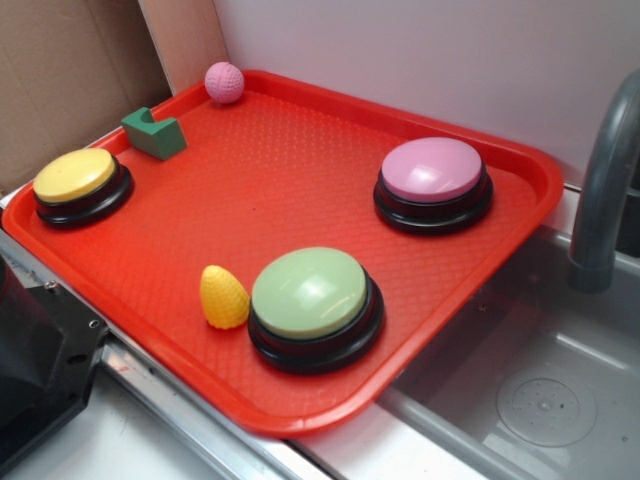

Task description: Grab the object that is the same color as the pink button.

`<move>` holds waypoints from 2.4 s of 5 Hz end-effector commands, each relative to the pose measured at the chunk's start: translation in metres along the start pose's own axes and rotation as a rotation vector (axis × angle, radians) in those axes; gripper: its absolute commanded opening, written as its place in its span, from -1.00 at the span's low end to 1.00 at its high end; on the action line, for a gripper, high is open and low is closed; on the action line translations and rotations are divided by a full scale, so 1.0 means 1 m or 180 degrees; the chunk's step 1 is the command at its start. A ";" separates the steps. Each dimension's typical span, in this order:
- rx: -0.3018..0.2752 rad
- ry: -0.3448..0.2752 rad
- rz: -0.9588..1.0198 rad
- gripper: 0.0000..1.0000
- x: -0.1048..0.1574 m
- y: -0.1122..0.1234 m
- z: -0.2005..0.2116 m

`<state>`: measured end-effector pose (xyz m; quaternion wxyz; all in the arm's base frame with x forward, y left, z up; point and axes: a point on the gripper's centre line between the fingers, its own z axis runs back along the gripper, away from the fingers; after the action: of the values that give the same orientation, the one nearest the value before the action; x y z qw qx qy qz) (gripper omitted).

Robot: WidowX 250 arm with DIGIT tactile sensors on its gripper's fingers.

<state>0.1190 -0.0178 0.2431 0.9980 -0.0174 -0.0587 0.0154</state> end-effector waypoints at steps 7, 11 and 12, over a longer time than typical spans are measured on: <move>0.0212 -0.0733 -0.0005 1.00 0.135 0.097 -0.132; 0.0176 -0.1169 0.0339 1.00 0.145 0.115 -0.134; 0.0200 -0.1319 0.0842 1.00 0.155 0.144 -0.144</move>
<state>0.2777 0.1153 0.0926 0.9622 -0.0018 -0.2283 0.1485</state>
